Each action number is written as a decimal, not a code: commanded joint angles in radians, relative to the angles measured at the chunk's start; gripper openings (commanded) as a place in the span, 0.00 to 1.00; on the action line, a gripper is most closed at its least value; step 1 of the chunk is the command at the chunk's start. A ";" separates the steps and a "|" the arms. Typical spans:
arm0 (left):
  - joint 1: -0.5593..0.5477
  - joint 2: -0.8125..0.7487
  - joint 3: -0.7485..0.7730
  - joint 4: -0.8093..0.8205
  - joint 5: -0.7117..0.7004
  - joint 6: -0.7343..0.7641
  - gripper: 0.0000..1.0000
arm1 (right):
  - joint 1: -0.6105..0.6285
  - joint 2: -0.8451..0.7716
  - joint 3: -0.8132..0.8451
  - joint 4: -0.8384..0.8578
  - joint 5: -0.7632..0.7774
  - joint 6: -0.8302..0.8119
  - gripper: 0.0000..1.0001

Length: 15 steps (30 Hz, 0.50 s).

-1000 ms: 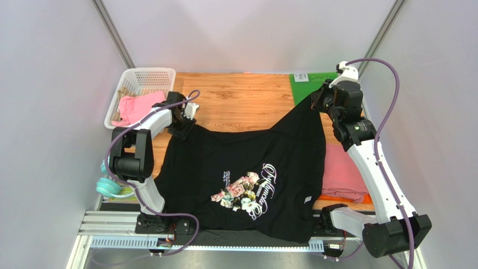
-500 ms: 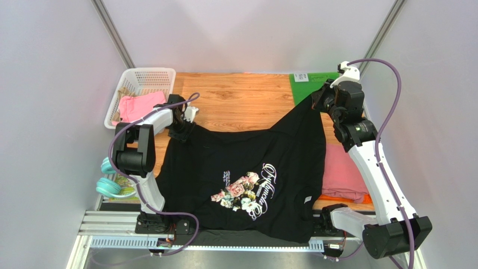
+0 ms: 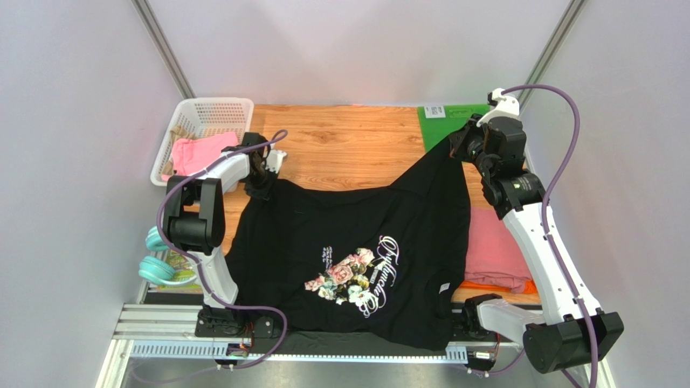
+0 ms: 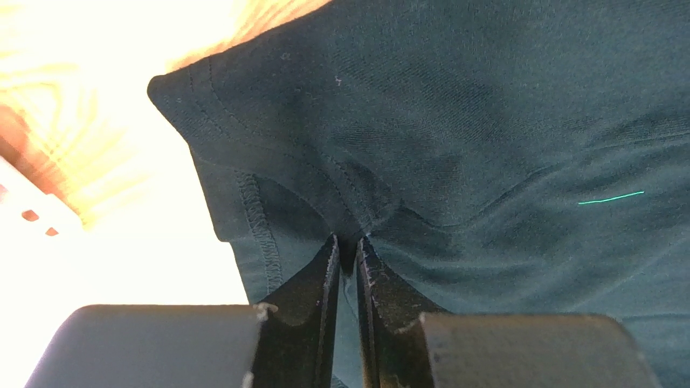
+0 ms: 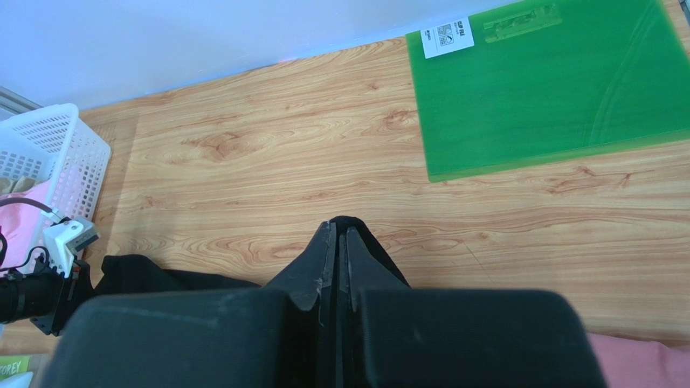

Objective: Fold and stack the t-shirts
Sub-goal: Flatten out the tshirt

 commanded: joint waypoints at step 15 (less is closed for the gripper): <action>0.007 -0.057 0.048 -0.007 -0.022 -0.009 0.00 | -0.003 -0.028 0.012 0.065 -0.019 0.015 0.00</action>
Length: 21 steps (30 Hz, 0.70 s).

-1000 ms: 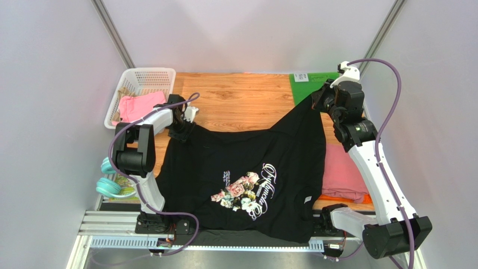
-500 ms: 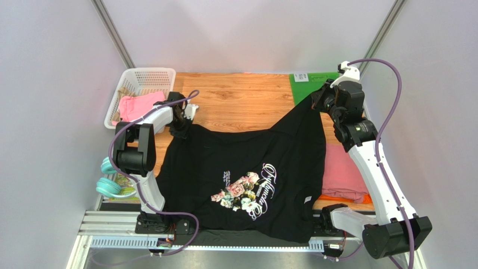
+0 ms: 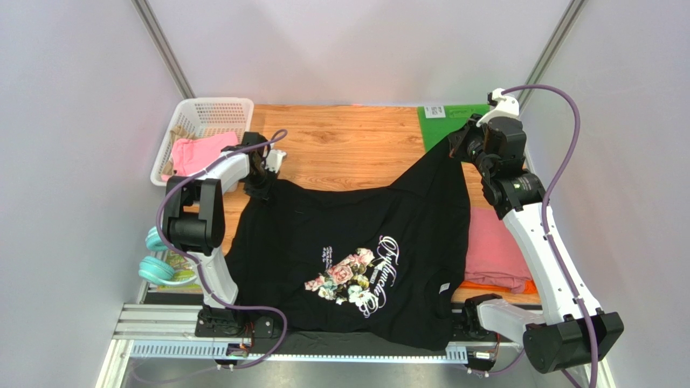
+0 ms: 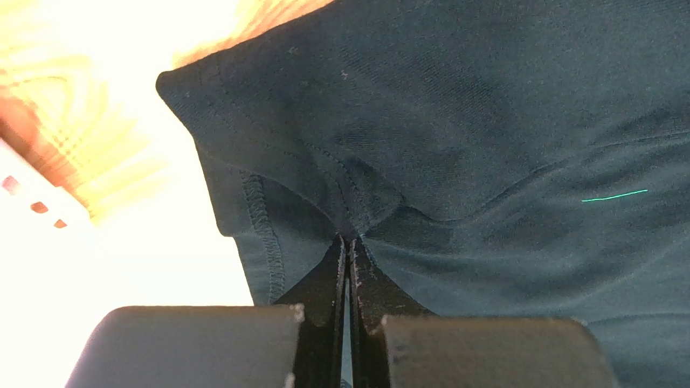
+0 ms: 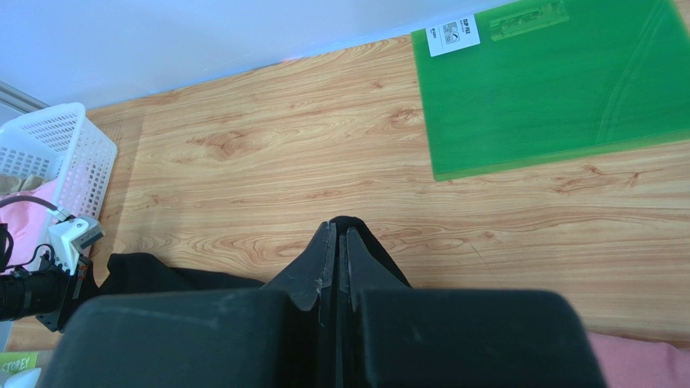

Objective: Fold and stack the t-shirts
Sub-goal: Flatten out the tshirt

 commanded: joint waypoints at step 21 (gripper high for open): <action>0.008 -0.225 0.205 -0.121 -0.032 -0.003 0.00 | -0.003 -0.048 0.023 0.065 -0.011 0.006 0.00</action>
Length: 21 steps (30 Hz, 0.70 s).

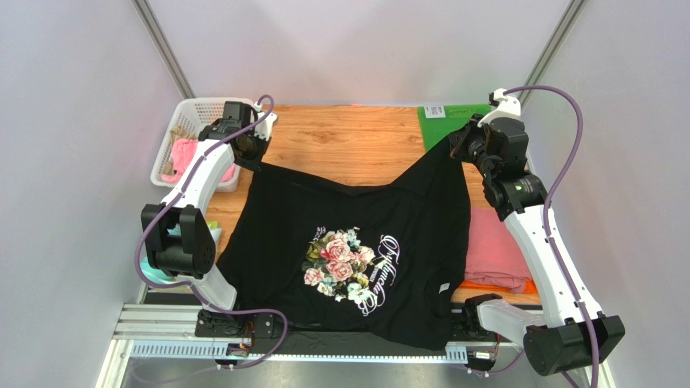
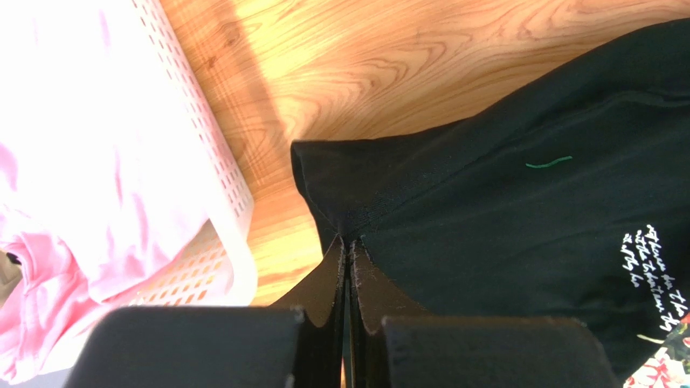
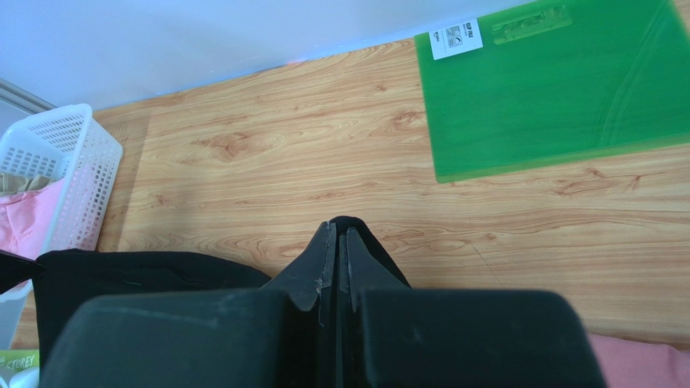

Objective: Fold and stack the t-shirts
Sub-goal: Flatten out the tshirt

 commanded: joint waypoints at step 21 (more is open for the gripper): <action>0.048 -0.408 0.453 -0.091 -0.238 0.063 0.00 | -0.005 -0.262 0.389 -0.099 0.109 -0.054 0.00</action>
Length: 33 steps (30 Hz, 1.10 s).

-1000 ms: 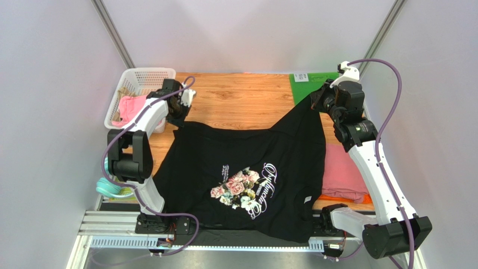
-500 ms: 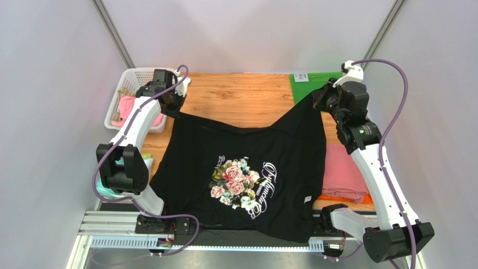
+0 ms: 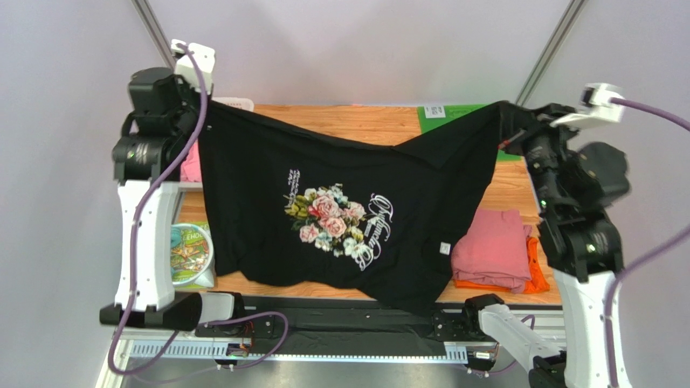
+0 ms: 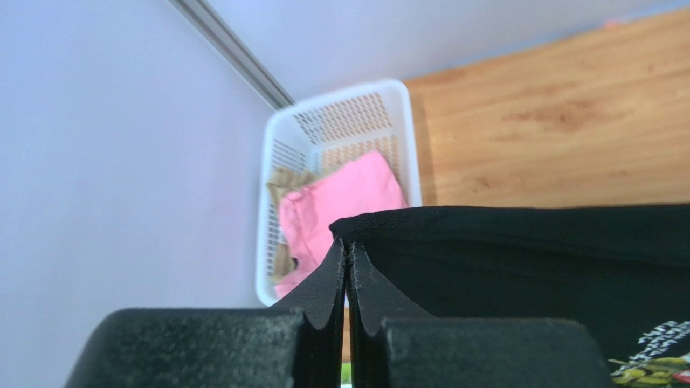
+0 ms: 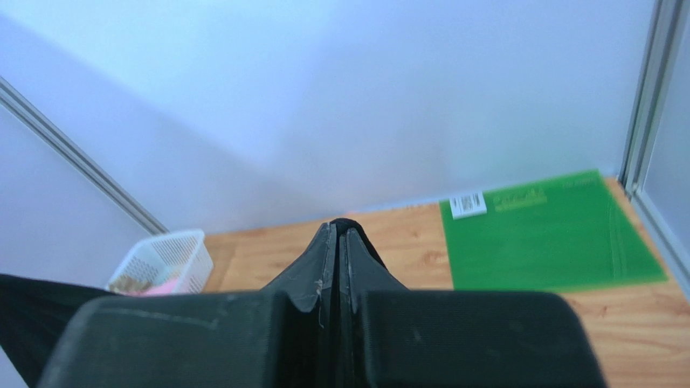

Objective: Fold and stack the t-shirts
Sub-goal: Flatten out the tshirt

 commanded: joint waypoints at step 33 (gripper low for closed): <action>0.005 -0.451 -0.081 0.025 -0.108 0.115 0.00 | 0.005 0.074 0.539 -0.292 0.204 -0.149 0.00</action>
